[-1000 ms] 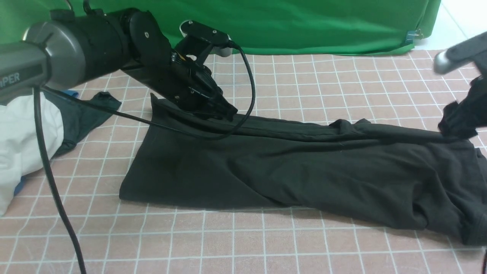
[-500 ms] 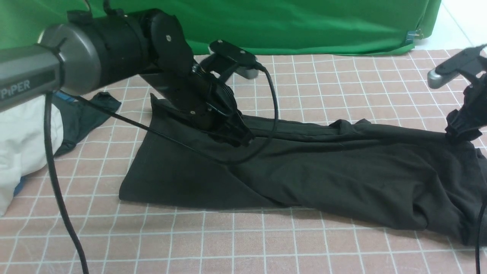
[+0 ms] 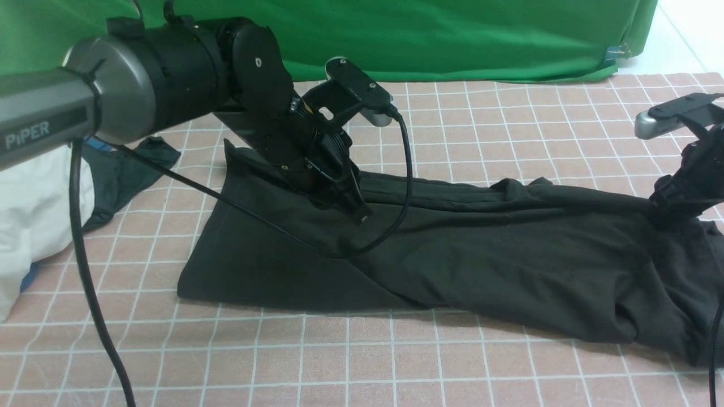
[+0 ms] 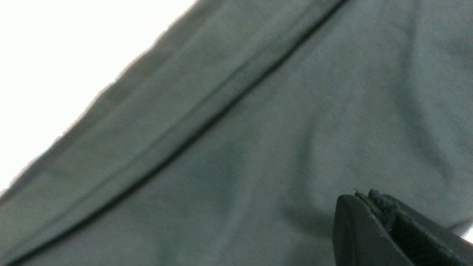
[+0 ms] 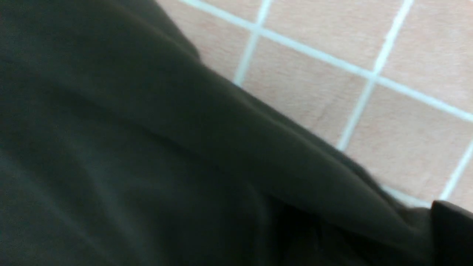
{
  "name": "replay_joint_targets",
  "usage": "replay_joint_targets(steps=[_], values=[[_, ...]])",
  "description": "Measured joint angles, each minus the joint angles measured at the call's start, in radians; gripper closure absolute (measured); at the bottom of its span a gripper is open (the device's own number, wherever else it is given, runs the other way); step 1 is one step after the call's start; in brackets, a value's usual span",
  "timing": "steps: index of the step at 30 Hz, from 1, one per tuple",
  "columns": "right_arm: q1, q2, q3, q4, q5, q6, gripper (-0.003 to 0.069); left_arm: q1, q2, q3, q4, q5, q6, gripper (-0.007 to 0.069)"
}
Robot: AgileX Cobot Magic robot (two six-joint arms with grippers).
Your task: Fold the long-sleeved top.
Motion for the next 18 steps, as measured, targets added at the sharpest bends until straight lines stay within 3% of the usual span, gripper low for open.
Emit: replay_joint_targets(steps=[5,10,12,14,18], values=[[0.000,0.001,0.000,0.010,0.025,-0.004,0.0282,0.003,0.000,0.000,0.015,-0.023,0.001,0.0608],[0.000,0.001,0.000,0.004,0.018,-0.004,0.0408,0.005,0.000,0.000,0.037,-0.040,0.003,0.0608],[0.000,0.001,0.000,-0.014,0.021,0.002,0.0497,0.005,0.000,0.000,0.062,-0.044,0.004,0.0608],[0.000,0.001,0.000,-0.033,0.033,0.044,0.0575,0.008,0.000,0.000,0.077,-0.044,0.004,0.0608],[0.000,-0.003,0.000,-0.081,0.071,0.165,0.0596,0.021,0.000,0.000,0.086,-0.046,0.004,0.0608]])
